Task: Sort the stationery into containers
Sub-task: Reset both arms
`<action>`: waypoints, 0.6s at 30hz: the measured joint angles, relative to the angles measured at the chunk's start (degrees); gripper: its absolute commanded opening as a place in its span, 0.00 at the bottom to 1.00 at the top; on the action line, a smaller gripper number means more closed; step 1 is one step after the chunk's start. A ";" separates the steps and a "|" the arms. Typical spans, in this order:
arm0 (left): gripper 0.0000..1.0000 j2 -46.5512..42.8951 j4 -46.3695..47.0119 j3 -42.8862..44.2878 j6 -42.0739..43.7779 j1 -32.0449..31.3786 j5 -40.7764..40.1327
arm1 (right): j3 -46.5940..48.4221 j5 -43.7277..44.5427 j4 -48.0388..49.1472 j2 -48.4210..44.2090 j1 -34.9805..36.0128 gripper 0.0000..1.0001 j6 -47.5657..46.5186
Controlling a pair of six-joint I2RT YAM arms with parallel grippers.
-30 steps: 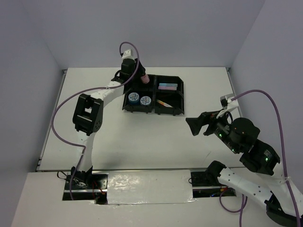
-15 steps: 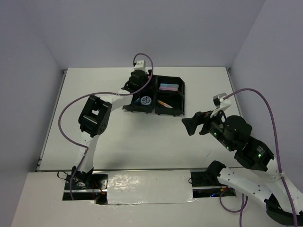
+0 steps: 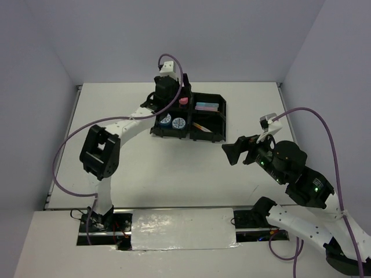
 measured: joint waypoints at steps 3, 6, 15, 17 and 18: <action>0.99 -4.63 -7.04 3.37 0.33 -0.04 -2.27 | 0.02 1.11 0.13 0.74 0.00 1.00 -0.22; 0.99 -10.45 -16.81 7.41 1.33 -0.07 -5.77 | 0.35 3.37 -0.55 1.70 0.00 1.00 -0.37; 0.99 -50.25 -43.28 -6.91 -2.80 1.27 -19.28 | 7.43 15.91 -7.58 -2.38 0.00 1.00 -1.05; 0.99 -60.11 -48.24 -11.76 -4.33 1.55 -20.94 | 10.67 17.73 -9.77 -4.35 0.00 1.00 -0.57; 0.99 -64.37 -50.27 -13.92 -4.72 1.55 -21.59 | 12.22 17.99 -10.82 -5.07 0.00 1.00 -0.20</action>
